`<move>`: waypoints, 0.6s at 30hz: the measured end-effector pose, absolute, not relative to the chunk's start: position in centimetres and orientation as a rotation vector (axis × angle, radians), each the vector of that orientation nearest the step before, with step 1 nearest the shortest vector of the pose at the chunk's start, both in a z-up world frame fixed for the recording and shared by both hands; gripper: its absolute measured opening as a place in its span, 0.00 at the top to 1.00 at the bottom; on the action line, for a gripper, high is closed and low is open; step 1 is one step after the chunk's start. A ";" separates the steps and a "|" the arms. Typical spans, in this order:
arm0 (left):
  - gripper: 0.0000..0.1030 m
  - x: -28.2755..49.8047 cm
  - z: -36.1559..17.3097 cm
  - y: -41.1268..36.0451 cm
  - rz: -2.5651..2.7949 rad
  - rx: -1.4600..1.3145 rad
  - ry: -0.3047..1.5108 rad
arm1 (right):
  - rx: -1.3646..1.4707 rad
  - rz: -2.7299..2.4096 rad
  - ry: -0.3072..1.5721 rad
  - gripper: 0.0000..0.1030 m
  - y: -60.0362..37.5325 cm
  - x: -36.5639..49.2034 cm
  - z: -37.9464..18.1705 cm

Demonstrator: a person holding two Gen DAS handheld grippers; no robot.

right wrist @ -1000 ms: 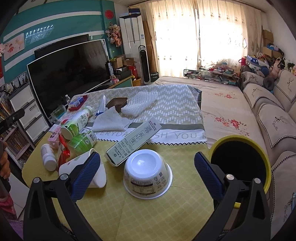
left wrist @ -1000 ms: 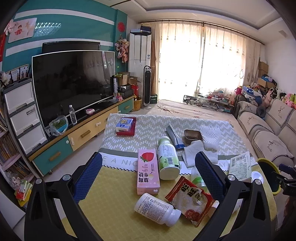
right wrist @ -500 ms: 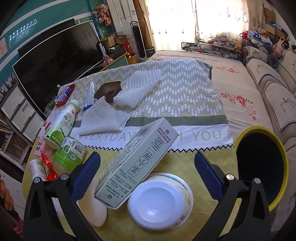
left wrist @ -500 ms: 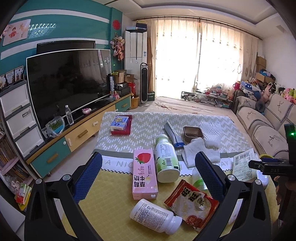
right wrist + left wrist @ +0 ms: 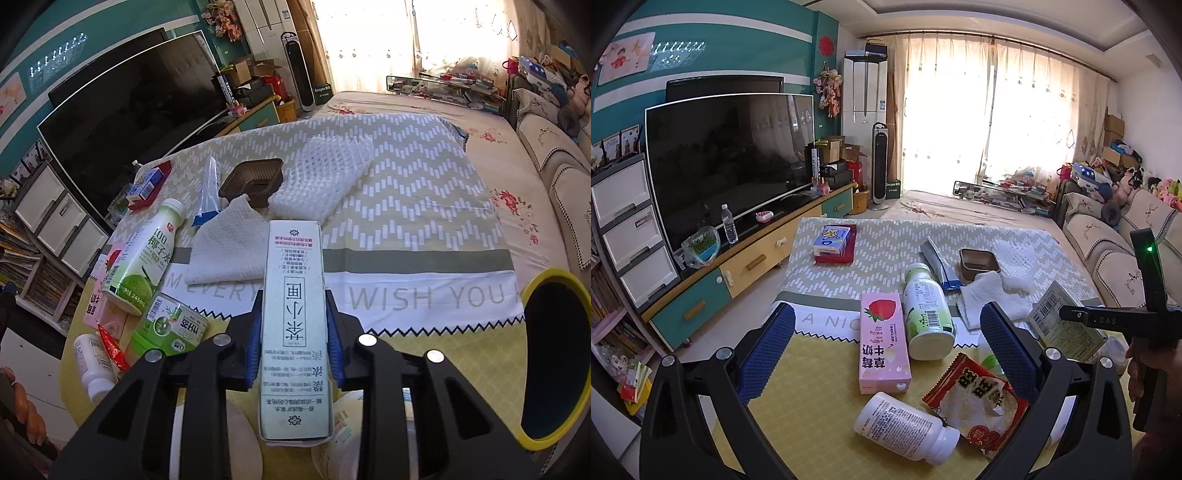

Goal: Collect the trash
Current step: 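Carry the carton over the yellow-rimmed bin and open the right tool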

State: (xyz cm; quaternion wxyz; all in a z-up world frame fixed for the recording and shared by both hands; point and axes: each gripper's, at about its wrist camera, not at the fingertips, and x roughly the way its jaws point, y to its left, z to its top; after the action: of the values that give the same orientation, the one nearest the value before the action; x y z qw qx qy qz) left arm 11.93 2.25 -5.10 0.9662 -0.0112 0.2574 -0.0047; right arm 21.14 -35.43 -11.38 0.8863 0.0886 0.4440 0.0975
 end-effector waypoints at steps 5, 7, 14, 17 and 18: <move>0.04 11.1 -5.0 2.4 -0.002 -0.021 0.512 | 0.164 0.219 0.855 0.73 -34.6 20.2 -9.6; 0.04 10.9 -4.9 2.4 -0.006 -0.021 0.510 | 0.171 0.231 0.801 0.73 -34.9 19.3 -7.9; 0.04 10.0 -4.3 0.8 -0.062 0.004 0.500 | 0.159 0.038 0.587 0.73 -42.7 13.8 -1.7; 0.04 9.9 -4.3 -0.6 -0.095 0.019 0.504 | 0.184 -0.138 0.605 0.73 -48.9 12.7 -2.7; 0.04 10.0 -4.3 -1.1 -0.108 0.021 0.507 | 0.194 -0.185 0.627 0.73 -50.7 12.5 -3.5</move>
State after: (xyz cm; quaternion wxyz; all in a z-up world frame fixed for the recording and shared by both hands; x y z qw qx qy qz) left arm 9.96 -1.12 -4.32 0.9665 0.0105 0.2509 -0.0535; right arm 12.48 -50.71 -3.47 0.9424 0.0949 0.3076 -0.0905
